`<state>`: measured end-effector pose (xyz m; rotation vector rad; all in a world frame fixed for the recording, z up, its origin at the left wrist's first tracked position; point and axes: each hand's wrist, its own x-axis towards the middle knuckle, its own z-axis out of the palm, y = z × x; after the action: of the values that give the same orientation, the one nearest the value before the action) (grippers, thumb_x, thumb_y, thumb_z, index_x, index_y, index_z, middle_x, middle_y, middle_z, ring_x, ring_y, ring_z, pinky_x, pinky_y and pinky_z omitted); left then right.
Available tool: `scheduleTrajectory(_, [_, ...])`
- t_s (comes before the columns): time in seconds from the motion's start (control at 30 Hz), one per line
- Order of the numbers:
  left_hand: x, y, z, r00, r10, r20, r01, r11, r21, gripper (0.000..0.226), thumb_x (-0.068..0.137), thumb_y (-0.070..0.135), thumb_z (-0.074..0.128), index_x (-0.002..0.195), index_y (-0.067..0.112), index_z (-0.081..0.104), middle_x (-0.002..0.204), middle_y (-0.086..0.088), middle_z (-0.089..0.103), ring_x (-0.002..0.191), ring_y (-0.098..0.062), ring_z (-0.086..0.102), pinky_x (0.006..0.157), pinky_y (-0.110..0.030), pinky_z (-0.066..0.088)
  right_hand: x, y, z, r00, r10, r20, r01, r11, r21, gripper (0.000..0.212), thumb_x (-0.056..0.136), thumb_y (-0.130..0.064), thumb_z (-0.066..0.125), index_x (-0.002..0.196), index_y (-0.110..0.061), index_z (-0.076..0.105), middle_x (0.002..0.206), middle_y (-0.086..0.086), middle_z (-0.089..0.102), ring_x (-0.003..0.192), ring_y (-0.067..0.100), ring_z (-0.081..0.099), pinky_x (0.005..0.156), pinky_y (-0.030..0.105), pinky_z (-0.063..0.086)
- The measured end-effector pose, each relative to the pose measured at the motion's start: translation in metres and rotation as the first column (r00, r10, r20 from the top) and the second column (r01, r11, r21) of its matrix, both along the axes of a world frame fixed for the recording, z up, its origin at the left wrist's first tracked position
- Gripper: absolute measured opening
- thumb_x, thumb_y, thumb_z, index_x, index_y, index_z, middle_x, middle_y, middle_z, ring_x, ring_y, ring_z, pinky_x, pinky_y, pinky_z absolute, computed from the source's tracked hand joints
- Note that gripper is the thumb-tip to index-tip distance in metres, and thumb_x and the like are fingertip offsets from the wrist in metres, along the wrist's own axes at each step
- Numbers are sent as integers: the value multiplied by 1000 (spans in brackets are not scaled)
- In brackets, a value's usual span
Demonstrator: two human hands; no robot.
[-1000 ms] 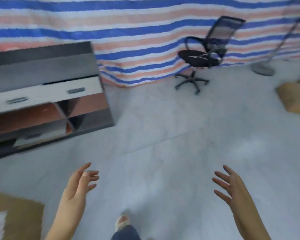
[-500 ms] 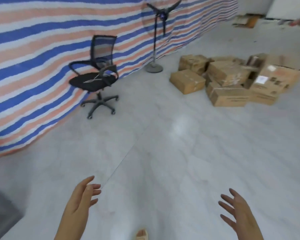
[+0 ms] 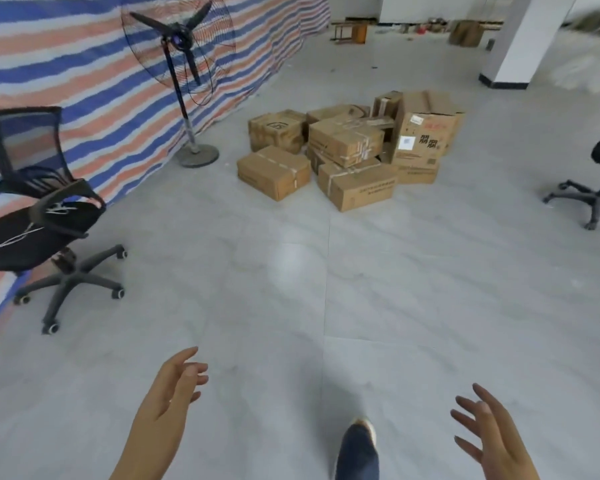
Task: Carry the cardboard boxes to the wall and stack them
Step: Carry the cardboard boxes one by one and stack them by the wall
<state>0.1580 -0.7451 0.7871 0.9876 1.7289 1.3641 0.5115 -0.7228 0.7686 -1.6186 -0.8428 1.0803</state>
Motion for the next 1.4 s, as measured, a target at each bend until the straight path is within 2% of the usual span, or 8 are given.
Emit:
scheduleTrajectory(0.07, [10,37,-3,1000,22,18,-23,1000,6,20,90,39,54,107,28,58,91,5,70,89,-11,66,77,-31,54,9,39,-2,1000,13,-15,-14,1000,-21,23,96,-41,48,114,-27,54,110,9,63,114,33,59,90,47,44])
scheduleTrajectory(0.2, [38,129,-5,996,80,30,-81,997,11,23,99,13,40,106,23,59,99,-8,67,96,-25,63,72,-27,55,39,146,8,988,135,77,-137,991,10,113,24,-99,52,116,-33,54,107,-8,64,93,8,66,77,36,52])
scheduleTrajectory(0.3, [59,195,0,997,70,18,-71,997,20,24,98,14,40,104,28,58,96,-3,67,94,-21,64,76,-30,53,56,226,18,970,212,123,-220,974,55,105,30,-100,50,116,-39,53,108,-10,65,91,-3,66,72,30,55])
scheduleTrajectory(0.43, [72,265,2,1000,30,6,-30,999,31,22,93,29,44,110,31,57,95,14,68,87,-5,66,79,-16,54,54,307,29,951,291,105,-296,954,39,46,75,-73,55,112,-45,49,112,-6,65,97,8,67,78,31,50])
scheduleTrajectory(0.6, [53,339,-9,994,106,20,-105,994,-20,13,96,29,52,108,29,57,92,4,69,88,-13,66,70,-12,53,41,392,14,928,352,118,-350,936,-42,119,29,-101,46,126,-32,47,111,-9,64,92,-1,66,75,29,50])
scheduleTrajectory(0.93, [-44,556,-13,987,156,-34,-157,987,-28,25,99,11,37,117,14,54,100,-8,64,97,-29,61,69,-26,55,-42,600,9,957,287,49,-282,956,-84,128,17,-100,50,123,-28,51,109,-3,65,98,13,63,81,40,48])
scheduleTrajectory(1.2, [-109,733,26,989,46,-143,-42,999,28,33,94,41,42,120,25,54,105,3,65,98,-14,63,88,-34,49,-121,762,20,943,325,75,-320,945,-69,100,26,-101,48,110,-46,49,113,-7,63,91,2,67,80,35,50])
scheduleTrajectory(1.4, [-147,827,-2,990,105,-91,-111,992,-59,40,76,53,45,108,34,56,93,14,68,86,-6,66,73,-16,55,-156,878,-6,912,406,61,-393,906,-157,120,22,-101,46,122,-34,48,113,-6,62,100,11,62,88,42,48])
